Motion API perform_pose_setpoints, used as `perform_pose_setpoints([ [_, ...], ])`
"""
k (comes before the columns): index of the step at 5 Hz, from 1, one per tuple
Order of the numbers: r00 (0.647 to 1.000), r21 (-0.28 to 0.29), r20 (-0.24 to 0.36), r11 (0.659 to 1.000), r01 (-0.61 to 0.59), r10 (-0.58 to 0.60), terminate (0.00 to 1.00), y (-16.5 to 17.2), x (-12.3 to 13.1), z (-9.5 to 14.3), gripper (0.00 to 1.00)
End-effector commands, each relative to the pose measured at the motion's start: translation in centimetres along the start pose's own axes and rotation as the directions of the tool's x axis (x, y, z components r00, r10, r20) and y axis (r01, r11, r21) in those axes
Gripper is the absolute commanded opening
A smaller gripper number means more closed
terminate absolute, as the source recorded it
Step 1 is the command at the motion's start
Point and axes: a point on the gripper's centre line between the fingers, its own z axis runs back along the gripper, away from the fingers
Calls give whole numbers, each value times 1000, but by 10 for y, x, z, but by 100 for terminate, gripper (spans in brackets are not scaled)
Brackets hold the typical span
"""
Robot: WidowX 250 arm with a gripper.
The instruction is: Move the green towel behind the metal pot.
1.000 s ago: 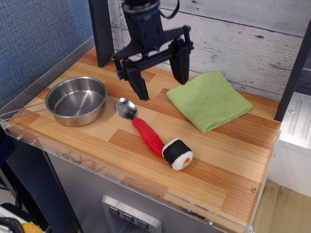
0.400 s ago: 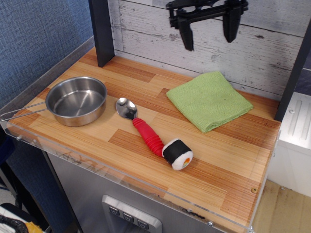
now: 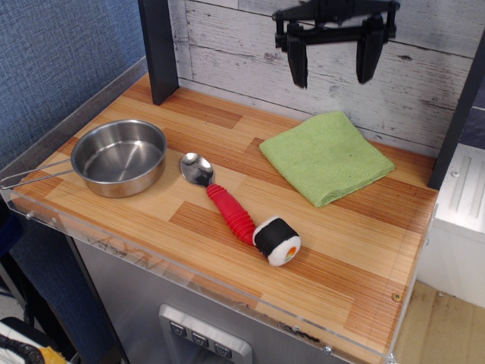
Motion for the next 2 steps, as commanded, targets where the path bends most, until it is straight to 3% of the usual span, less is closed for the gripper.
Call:
perform_pose_setpoints([
  [1, 996, 15, 14, 996, 86, -86, 0, -6, -8, -12, 100],
  [2, 992, 7, 17, 992, 129, -129, 0, -14, -3, -34, 100],
])
